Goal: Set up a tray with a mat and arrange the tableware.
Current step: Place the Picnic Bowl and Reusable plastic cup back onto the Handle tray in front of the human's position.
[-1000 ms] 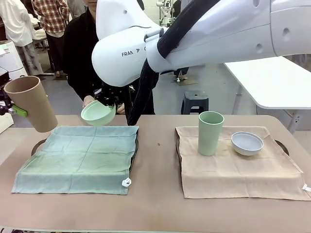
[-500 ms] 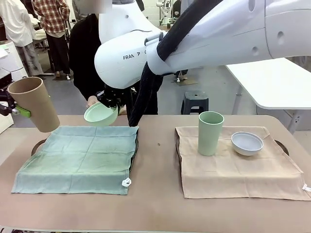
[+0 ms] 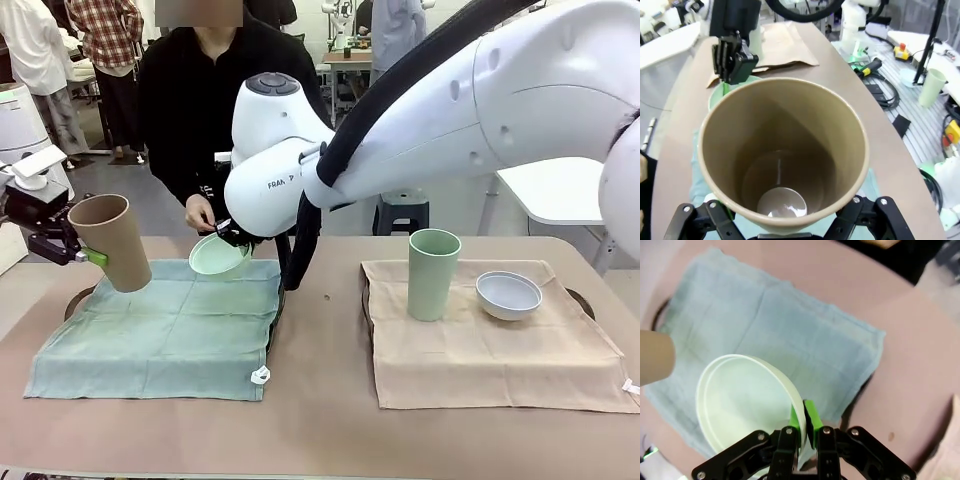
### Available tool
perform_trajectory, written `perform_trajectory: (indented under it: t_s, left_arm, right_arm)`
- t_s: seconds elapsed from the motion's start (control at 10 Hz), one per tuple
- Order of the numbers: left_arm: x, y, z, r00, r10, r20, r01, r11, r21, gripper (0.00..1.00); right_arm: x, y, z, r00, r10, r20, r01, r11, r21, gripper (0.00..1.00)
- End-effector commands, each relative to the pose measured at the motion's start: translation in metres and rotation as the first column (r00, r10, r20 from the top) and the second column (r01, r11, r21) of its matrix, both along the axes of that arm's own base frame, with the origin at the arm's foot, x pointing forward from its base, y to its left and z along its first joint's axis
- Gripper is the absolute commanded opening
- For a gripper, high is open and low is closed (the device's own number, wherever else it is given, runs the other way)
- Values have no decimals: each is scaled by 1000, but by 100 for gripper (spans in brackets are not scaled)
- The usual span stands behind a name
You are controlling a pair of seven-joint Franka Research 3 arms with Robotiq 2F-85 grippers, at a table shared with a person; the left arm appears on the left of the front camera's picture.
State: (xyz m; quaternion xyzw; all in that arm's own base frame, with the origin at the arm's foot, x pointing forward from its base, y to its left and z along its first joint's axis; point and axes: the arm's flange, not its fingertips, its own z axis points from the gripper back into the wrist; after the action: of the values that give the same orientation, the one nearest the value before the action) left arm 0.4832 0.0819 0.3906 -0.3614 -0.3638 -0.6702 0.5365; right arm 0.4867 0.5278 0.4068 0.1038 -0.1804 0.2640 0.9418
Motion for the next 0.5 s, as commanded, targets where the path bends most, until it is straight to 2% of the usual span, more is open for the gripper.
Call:
perform_trajectory:
  t_s: [0.0, 0.1, 0.2, 0.4]
  left_arm:
    - [8, 0, -5, 999, -25, 29, 25, 1000, -14, 88]
    - [8, -3, -5, 1000, 18, 6, -18, 1000, -11, 88]
    - [2, -1, -5, 1000, -5, -3, 5, 1000, -1, 88]
    - [3, -1, -9, 1000, -5, -10, 5, 1000, 0, 88]
  right_arm:
    - [-3, -6, -15, 999, 45, -23, -44, 999, 29, 6]
    - [1, -6, -15, 995, -95, -18, 94, 994, -64, 6]
    - [1, 1, -8, 1000, 16, -6, -16, 1000, 7, 6]
    - [4, -3, -15, 1000, -11, -15, 10, 1000, -12, 6]
